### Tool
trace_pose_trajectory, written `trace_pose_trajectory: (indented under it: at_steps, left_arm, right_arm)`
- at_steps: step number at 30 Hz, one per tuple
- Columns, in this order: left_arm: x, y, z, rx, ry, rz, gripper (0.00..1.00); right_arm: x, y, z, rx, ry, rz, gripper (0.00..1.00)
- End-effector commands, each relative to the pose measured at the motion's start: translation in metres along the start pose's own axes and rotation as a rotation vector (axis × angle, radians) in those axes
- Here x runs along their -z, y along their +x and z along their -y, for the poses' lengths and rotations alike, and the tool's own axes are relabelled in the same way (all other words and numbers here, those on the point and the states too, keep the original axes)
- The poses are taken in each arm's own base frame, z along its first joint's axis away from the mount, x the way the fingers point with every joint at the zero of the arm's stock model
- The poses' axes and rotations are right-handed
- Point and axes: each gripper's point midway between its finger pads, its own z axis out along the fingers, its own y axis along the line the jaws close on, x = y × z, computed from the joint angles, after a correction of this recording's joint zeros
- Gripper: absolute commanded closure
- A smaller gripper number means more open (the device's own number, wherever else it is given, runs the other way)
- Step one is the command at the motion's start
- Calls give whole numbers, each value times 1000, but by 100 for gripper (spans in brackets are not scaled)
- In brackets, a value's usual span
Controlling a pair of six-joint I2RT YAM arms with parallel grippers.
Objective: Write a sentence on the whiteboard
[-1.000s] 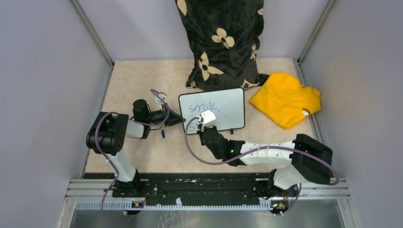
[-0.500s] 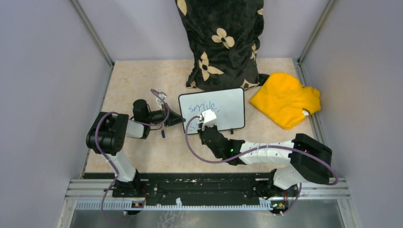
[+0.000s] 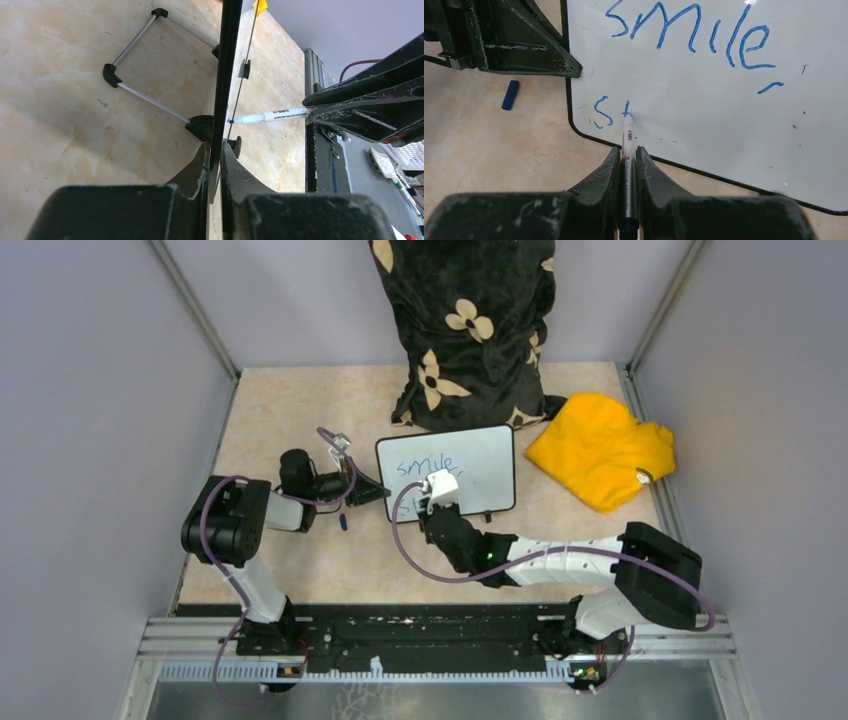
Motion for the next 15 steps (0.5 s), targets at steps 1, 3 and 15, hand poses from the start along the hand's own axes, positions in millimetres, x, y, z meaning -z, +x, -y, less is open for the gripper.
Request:
trace_pose_trajectory:
  at_steps: [1, 3, 15]
  left_arm:
    - [-4, 10, -2, 34, -2, -29, 100]
    - [-4, 10, -2, 35, -2, -29, 100]
    - [-4, 10, -2, 34, -1, -29, 100]
  right_arm:
    - [2, -19, 10, -47, 35, 47, 100]
    - [3, -19, 10, -47, 36, 47, 100]
    - [16, -38, 6, -99, -34, 104, 100]
